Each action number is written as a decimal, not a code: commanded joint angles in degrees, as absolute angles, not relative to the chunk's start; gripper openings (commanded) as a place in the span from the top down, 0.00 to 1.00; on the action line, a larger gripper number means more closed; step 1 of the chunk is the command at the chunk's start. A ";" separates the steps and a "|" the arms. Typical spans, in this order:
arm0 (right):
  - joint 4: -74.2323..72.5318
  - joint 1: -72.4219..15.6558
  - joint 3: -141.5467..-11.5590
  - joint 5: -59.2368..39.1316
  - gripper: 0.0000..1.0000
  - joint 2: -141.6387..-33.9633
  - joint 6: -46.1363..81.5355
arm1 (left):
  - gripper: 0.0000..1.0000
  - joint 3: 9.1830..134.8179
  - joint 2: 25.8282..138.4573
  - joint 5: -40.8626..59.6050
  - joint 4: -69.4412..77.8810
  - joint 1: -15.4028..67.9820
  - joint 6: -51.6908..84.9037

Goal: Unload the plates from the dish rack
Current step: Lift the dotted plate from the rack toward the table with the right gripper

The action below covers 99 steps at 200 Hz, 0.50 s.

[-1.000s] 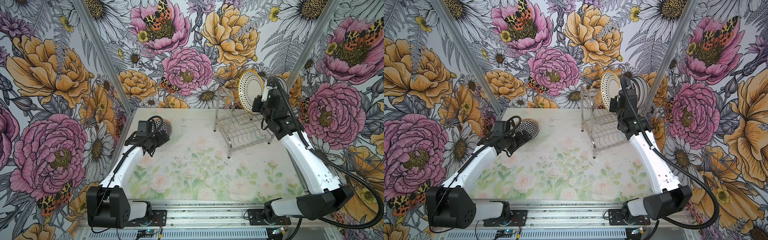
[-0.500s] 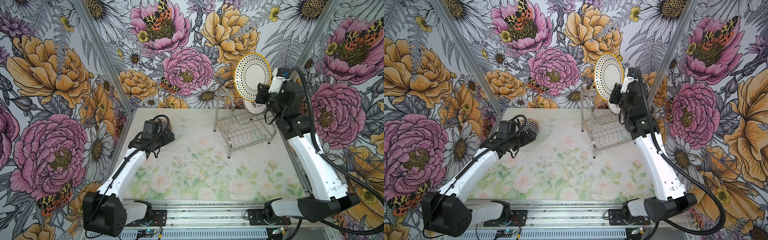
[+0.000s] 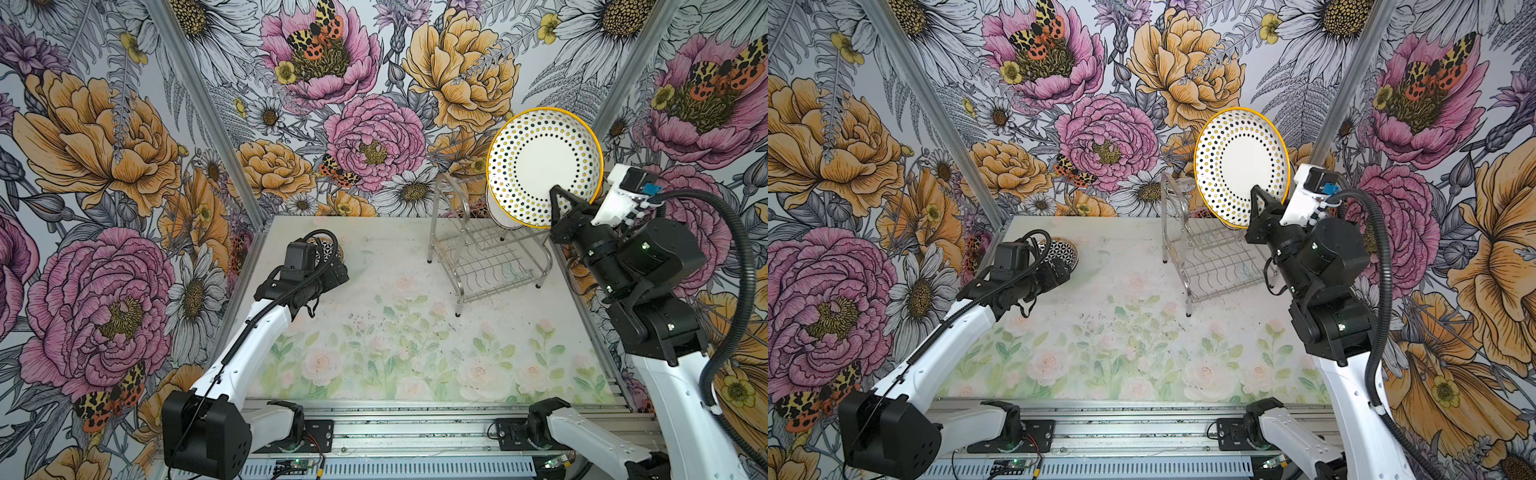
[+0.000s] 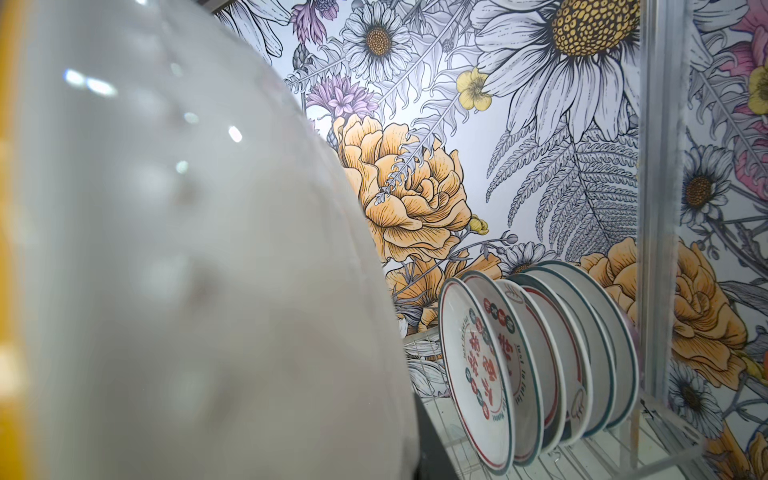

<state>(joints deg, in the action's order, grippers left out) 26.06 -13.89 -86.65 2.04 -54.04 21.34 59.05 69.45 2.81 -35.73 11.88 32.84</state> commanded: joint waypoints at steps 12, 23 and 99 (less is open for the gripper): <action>23.17 -13.65 -82.30 -3.34 1.00 -48.39 27.88 | 0.01 57.67 67.86 4.53 -34.59 11.85 31.97; 24.51 -13.70 -80.32 -3.37 1.00 -46.19 29.04 | 0.01 57.49 67.73 4.82 -34.54 11.93 32.17; 36.45 -13.66 -69.06 -12.51 1.00 -34.47 37.55 | 0.01 55.14 64.07 4.98 -34.54 12.20 31.30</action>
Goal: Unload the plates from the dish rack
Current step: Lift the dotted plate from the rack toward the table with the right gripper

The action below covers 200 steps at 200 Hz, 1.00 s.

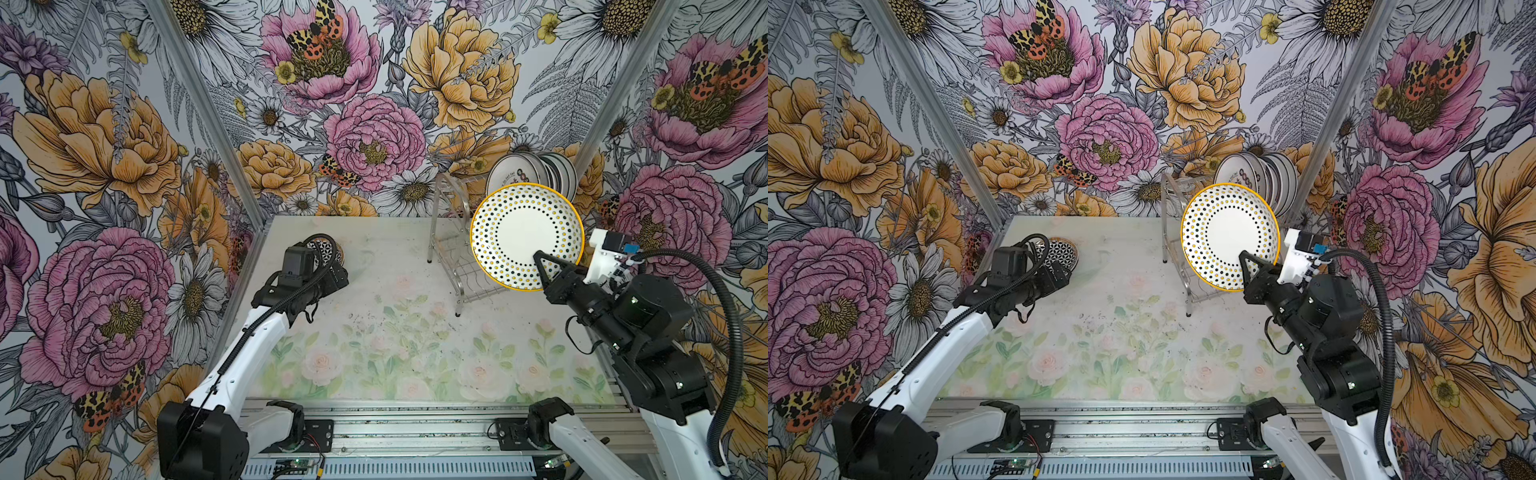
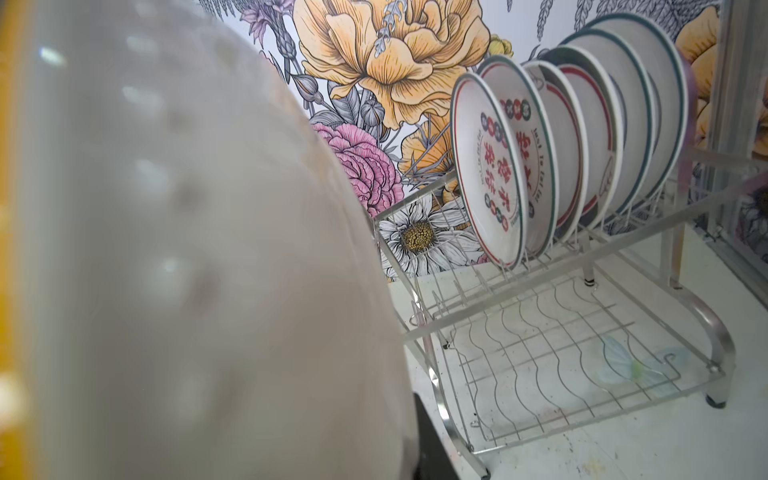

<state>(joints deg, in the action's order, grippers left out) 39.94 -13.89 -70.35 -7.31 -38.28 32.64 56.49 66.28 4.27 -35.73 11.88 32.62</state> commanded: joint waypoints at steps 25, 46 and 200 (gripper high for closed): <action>38.83 -13.68 -64.81 -15.60 1.00 -31.92 39.56 | 0.01 53.72 61.99 4.79 -34.11 12.22 31.19; 38.75 -13.76 -60.25 -18.25 1.00 -30.60 43.06 | 0.01 52.11 60.28 5.65 -32.95 12.19 31.57; 30.85 -23.77 -37.66 -17.38 1.00 -30.35 57.36 | 0.01 43.84 63.70 17.94 -18.82 14.83 33.19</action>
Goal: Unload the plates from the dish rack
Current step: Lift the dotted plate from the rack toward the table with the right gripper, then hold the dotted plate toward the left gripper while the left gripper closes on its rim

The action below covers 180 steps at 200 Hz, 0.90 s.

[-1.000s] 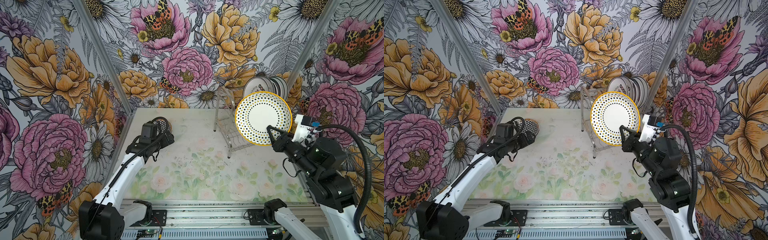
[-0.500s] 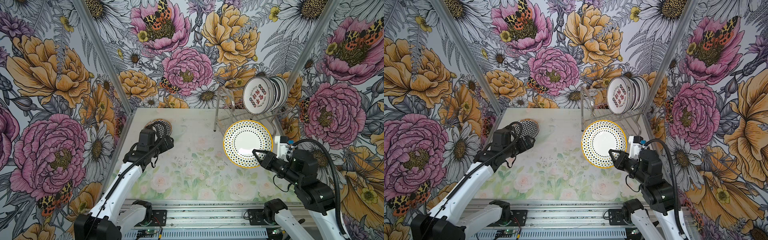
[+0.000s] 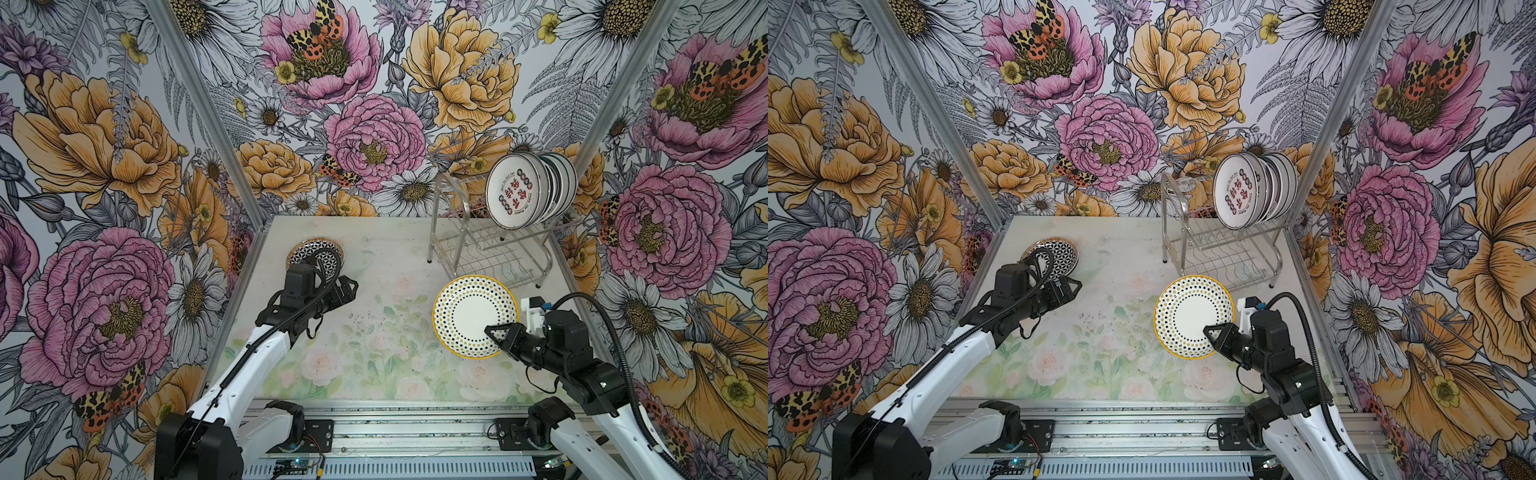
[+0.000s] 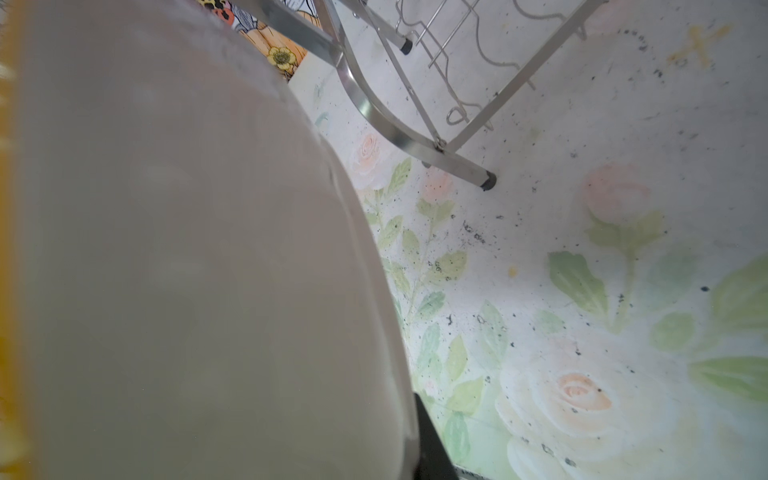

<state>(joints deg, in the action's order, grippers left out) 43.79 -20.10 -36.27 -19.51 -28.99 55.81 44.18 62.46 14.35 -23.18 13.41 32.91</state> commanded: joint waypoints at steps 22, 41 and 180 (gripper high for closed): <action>27.30 -27.13 -37.81 -15.66 1.00 -34.71 57.70 | 0.01 43.98 64.68 19.63 -17.06 16.45 33.35; 23.52 -29.40 -38.00 -15.23 1.00 -39.00 57.91 | 0.01 43.51 65.13 22.13 -14.46 17.30 34.39; -4.78 -37.73 -41.42 -17.54 1.00 -64.87 63.48 | 0.03 39.85 68.27 31.06 -6.73 19.51 32.97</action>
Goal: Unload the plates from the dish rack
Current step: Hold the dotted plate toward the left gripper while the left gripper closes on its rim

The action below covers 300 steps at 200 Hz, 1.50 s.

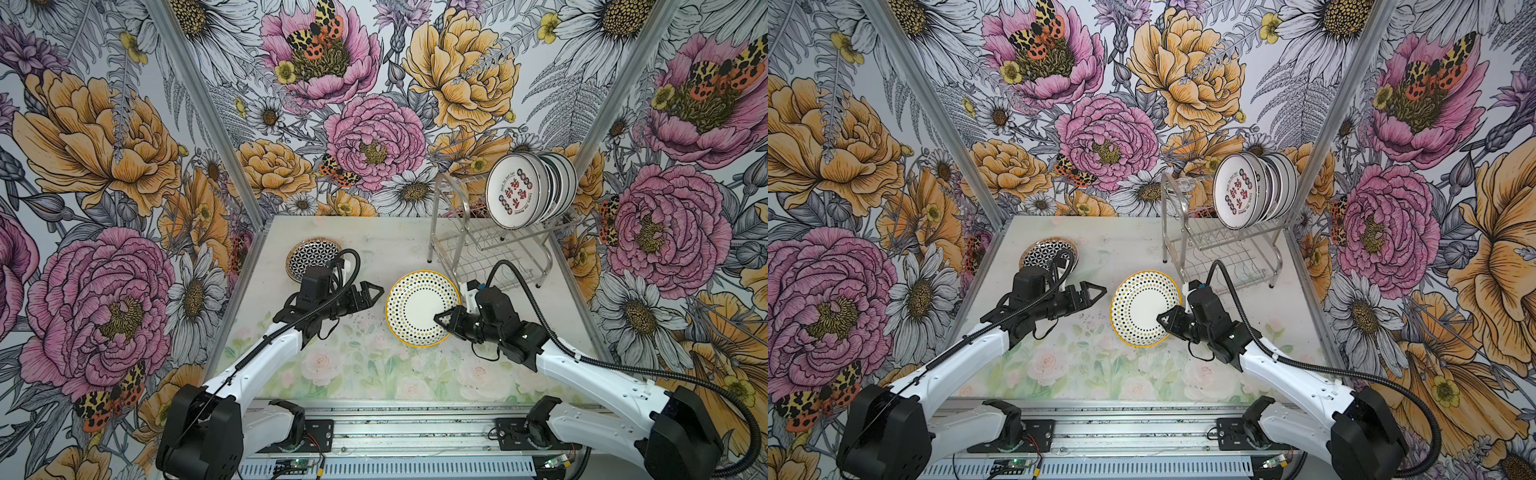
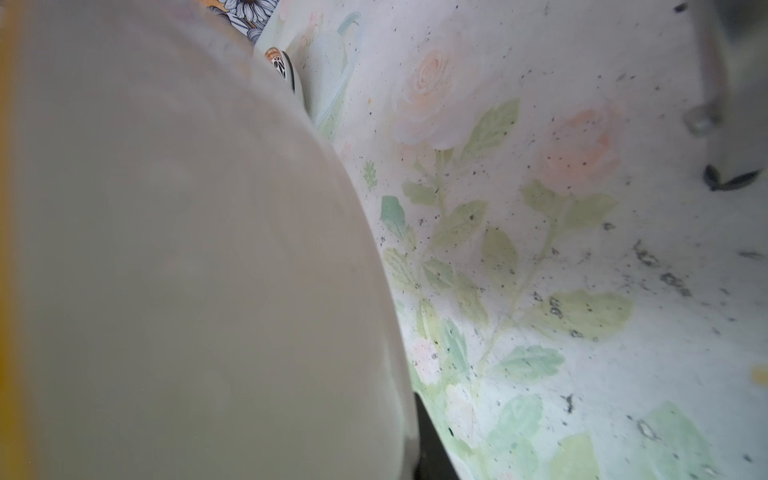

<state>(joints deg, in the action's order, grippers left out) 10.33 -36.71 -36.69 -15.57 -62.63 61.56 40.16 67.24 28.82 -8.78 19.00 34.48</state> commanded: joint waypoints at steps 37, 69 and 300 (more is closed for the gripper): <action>-10.67 -38.23 -42.28 -18.96 1.00 -69.34 65.56 | 0.09 39.69 69.16 33.85 -5.09 19.69 32.89; -17.04 -38.41 -42.12 -20.39 1.00 -72.51 68.18 | 0.15 40.41 69.99 34.96 -5.09 19.69 32.77; -22.30 -39.12 -42.65 -21.34 0.89 -77.08 68.21 | 0.95 40.70 73.29 35.89 -6.03 19.68 32.69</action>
<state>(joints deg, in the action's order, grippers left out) -12.29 -38.17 -38.87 -19.59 -77.30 68.58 40.16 72.55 34.11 -6.33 18.68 34.65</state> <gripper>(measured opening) 0.218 0.130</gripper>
